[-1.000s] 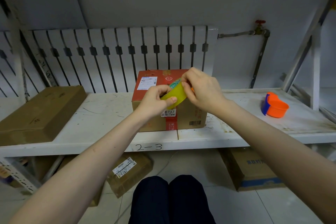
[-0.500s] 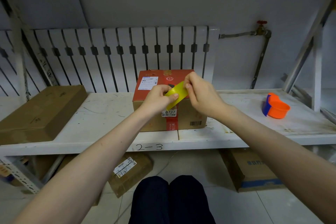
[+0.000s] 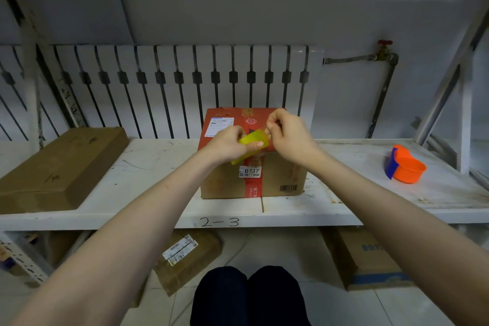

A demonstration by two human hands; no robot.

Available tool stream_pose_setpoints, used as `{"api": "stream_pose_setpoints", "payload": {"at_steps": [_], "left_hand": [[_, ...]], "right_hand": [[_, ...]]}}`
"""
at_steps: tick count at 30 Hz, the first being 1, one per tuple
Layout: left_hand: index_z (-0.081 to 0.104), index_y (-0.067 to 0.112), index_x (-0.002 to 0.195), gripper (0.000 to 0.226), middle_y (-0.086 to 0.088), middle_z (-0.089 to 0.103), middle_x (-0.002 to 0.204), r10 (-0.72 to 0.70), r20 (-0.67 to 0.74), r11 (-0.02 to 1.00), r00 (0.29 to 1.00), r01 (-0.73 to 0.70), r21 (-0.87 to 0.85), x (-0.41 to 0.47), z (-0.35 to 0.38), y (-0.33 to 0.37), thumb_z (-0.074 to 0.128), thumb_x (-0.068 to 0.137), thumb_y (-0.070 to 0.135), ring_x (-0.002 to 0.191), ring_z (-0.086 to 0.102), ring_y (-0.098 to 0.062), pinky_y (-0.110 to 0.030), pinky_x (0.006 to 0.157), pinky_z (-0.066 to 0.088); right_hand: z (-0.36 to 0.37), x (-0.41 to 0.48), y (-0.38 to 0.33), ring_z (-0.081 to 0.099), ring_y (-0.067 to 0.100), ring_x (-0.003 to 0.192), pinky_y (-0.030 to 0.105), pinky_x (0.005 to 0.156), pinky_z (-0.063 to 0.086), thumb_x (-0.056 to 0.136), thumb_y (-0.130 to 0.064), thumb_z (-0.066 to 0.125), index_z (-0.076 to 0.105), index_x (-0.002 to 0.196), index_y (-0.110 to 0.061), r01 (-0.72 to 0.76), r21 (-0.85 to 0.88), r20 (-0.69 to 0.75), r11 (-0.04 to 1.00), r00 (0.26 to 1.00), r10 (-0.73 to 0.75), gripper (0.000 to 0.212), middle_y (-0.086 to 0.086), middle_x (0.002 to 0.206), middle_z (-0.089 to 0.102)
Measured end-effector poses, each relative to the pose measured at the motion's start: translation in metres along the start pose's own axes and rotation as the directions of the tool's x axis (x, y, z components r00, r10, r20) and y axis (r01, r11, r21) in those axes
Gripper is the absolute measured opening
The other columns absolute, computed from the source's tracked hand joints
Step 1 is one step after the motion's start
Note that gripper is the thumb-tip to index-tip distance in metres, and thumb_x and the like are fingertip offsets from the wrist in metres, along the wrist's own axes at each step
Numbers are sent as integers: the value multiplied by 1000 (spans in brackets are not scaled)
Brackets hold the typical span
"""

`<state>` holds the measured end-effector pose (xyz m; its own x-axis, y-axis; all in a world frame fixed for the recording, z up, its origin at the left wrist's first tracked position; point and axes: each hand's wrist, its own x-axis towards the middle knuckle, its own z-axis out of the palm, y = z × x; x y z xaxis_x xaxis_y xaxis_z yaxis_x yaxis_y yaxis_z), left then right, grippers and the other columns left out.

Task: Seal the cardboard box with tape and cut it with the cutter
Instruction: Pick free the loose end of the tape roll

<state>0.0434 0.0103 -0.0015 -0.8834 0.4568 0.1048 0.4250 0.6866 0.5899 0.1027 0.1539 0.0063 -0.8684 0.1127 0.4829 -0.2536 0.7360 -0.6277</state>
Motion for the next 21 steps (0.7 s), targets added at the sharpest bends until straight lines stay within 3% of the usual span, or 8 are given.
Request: {"api": "stream_pose_setpoints", "payload": {"at_steps": [2,7,10,13,19,21], "left_hand": [[58,12,95,43,-1,58,86,18,46,999,999,-16,-44,3,-5,-8,58,84,54,80,56,-15,-26,67,47],[64,16,93,46,-7,66,103,38,110,990,993,-23,-139,19,-20,-21,55,82,60,98,63,-22,-34,84,54],[64,17,94,57,-5,67,105,18,130,987,991,4,-162,27,-25,-26,55,74,70,100,64,-22,-38,88,56],[65,2,96,64,-10,69,98,27,116,979,993,-3,-203,35,-23,-27,57,78,64,98,66,-27,-40,89,53],[68,2,100,62,-15,68,106,28,41,963,999,-15,-271,57,-29,-33,53,83,60,101,63,-26,-33,86,50],[66,1,99,60,-14,67,104,25,65,970,998,-9,-244,64,-32,-31,50,87,57,97,61,-24,-27,79,46]], "right_hand": [[4,7,3,56,15,78,19,60,40,94,-9,44,52,82,-17,-102,73,-19,992,994,104,17,4,85,61],[6,32,4,50,12,61,22,56,39,92,-7,44,57,69,-14,-367,245,26,898,928,372,28,-1,68,57],[9,49,6,49,15,63,26,57,38,92,-11,44,58,82,-10,-498,252,55,830,863,501,18,3,72,56],[13,61,12,46,15,60,27,52,36,90,-9,44,56,96,-9,-604,267,67,751,789,611,13,4,71,52],[13,76,14,48,15,65,24,53,38,94,-8,41,56,112,-5,-548,222,26,806,830,557,24,7,80,54],[12,82,8,50,19,74,25,59,40,92,-4,40,58,97,-5,-462,247,-5,852,878,478,19,8,84,56]]}}
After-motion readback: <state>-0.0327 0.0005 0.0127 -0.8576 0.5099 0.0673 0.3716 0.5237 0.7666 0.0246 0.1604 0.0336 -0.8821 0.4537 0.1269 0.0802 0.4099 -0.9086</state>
